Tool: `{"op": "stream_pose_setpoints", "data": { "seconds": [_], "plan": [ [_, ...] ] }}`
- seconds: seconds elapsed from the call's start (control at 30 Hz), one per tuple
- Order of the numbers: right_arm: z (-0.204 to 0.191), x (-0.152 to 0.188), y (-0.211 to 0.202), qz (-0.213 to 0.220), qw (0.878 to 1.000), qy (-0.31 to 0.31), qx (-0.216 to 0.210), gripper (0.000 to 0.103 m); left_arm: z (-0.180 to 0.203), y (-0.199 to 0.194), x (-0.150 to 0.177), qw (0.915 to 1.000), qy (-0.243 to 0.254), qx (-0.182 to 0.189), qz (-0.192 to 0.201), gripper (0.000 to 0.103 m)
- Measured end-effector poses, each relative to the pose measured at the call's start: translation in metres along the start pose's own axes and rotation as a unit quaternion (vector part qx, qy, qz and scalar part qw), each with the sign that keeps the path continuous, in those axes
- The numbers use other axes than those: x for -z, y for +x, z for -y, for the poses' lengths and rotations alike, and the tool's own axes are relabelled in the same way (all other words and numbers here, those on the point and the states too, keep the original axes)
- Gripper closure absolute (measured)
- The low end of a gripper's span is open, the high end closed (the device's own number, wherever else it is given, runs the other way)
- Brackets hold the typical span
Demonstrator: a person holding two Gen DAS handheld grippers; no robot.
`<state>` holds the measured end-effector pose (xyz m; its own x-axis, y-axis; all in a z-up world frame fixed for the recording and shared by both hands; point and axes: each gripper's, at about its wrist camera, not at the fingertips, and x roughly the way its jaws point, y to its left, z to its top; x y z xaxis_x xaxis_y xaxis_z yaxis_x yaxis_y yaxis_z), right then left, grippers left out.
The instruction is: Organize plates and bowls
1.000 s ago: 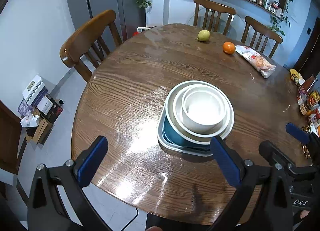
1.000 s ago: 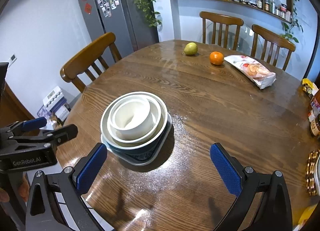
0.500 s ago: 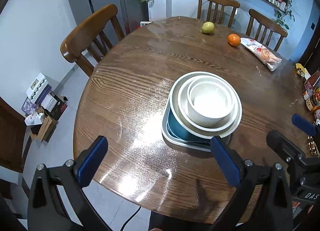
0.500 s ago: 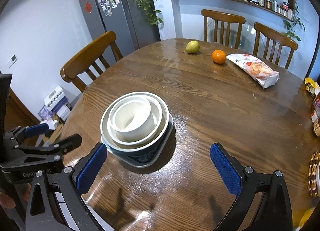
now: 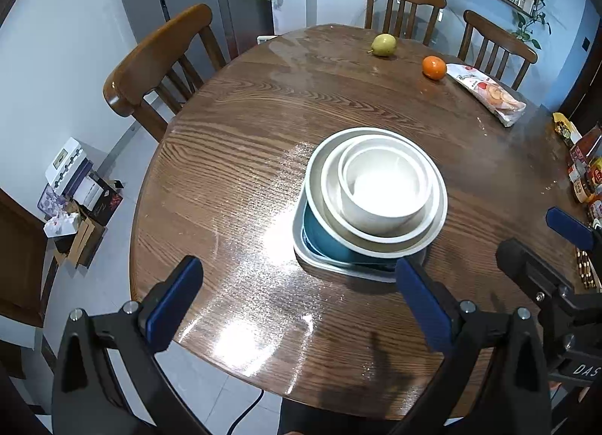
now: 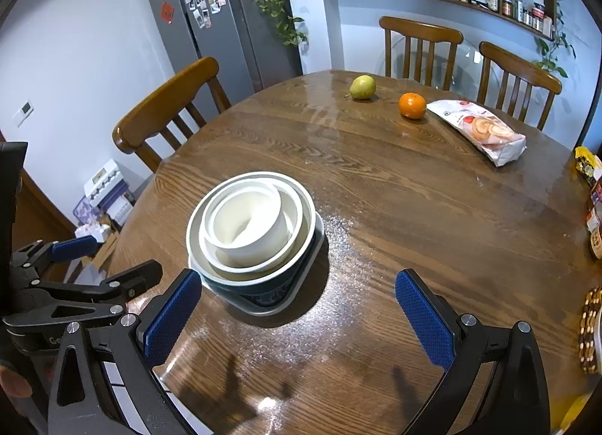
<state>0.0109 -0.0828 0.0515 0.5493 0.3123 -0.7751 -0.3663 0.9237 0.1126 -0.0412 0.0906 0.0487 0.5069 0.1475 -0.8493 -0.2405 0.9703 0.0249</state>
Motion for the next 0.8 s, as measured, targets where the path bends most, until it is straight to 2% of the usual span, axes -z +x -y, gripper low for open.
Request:
{"op": "stream_pose_setpoints", "data": {
  "seconds": [0.8],
  "plan": [
    [-0.0001,-0.0035,0.0042,-0.007,1.000,-0.006,-0.009,0.000,0.0016,0.0000,-0.0015,1.0000,0.003,-0.007,0.000,0.001]
  ]
}}
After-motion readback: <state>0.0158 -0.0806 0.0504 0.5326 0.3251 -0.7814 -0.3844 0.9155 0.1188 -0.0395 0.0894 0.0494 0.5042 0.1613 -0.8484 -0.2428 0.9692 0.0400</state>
